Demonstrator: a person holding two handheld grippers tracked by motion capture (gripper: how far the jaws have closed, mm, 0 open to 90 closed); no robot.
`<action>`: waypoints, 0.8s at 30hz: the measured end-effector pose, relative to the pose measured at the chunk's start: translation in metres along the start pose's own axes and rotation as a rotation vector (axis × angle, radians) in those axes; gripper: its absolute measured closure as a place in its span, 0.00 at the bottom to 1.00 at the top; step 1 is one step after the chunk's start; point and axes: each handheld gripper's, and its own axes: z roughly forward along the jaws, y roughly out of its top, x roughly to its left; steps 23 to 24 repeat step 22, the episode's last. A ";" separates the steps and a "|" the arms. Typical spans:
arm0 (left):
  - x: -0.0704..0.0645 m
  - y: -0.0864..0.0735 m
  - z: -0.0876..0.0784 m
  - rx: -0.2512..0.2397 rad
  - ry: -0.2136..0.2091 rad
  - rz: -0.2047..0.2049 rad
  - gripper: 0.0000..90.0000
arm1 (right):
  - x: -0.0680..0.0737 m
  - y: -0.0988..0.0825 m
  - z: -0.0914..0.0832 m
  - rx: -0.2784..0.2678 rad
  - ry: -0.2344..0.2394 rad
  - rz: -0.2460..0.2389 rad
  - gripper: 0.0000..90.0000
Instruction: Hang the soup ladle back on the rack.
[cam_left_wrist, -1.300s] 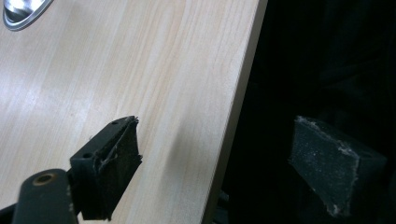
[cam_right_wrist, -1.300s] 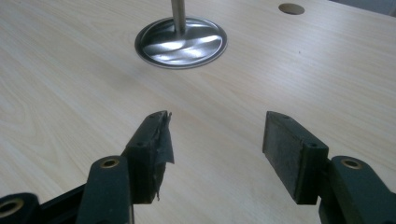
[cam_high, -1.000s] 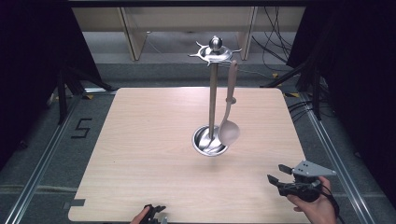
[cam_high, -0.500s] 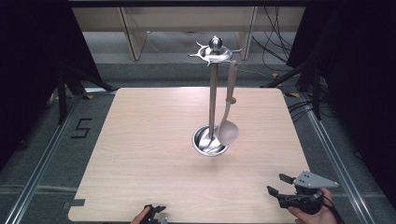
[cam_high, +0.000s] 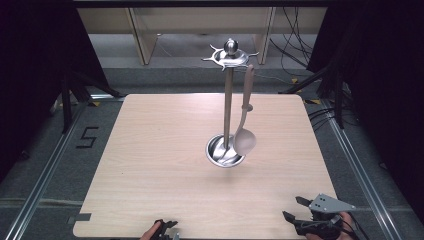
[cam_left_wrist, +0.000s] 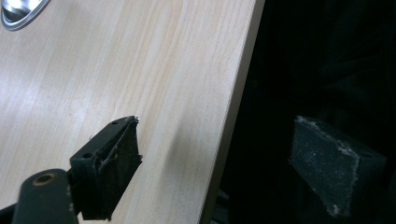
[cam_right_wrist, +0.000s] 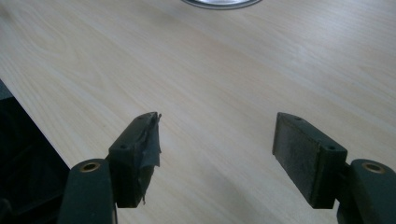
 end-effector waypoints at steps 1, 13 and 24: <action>0.000 0.000 0.000 0.000 0.001 0.000 0.17 | -0.001 -0.001 0.001 -0.002 -0.003 -0.017 0.36; -0.001 0.000 0.000 -0.012 0.006 -0.003 0.17 | 0.007 -0.009 0.006 0.043 -0.018 -0.074 0.36; -0.001 0.000 0.000 -0.012 0.006 -0.003 0.17 | 0.007 -0.010 0.008 0.062 -0.003 -0.063 0.36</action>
